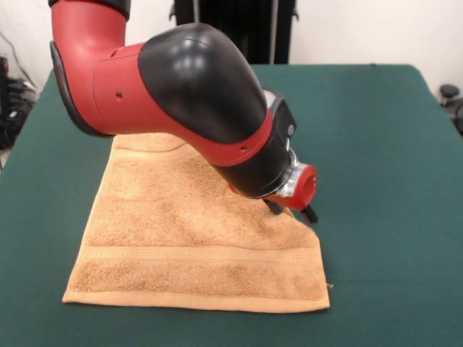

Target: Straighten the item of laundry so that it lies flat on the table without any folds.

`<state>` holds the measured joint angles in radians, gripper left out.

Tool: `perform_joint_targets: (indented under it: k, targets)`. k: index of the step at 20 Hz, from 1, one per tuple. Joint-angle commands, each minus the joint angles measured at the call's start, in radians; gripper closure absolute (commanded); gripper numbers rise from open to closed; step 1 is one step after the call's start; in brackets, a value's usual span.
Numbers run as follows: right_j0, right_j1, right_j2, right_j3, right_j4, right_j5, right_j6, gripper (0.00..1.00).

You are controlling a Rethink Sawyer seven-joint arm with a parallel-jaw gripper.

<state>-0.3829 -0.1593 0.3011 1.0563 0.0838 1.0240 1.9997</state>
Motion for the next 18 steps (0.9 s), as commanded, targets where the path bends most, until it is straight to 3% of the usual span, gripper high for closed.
perform_joint_targets:
  k: [1, 6, 12, 18]
  targets:
    - [0.033, 0.014, 0.035, 0.158, 0.029, 0.061, 0.082, 0.0]
    - [0.023, -0.002, 0.022, 0.146, 0.027, 0.1, 0.085, 0.0]
    - [-0.023, 0.041, 0.051, 0.142, 0.067, 0.203, 0.053, 0.0]
    - [-0.051, 0.061, 0.059, 0.181, 0.085, 0.208, 0.048, 0.0]
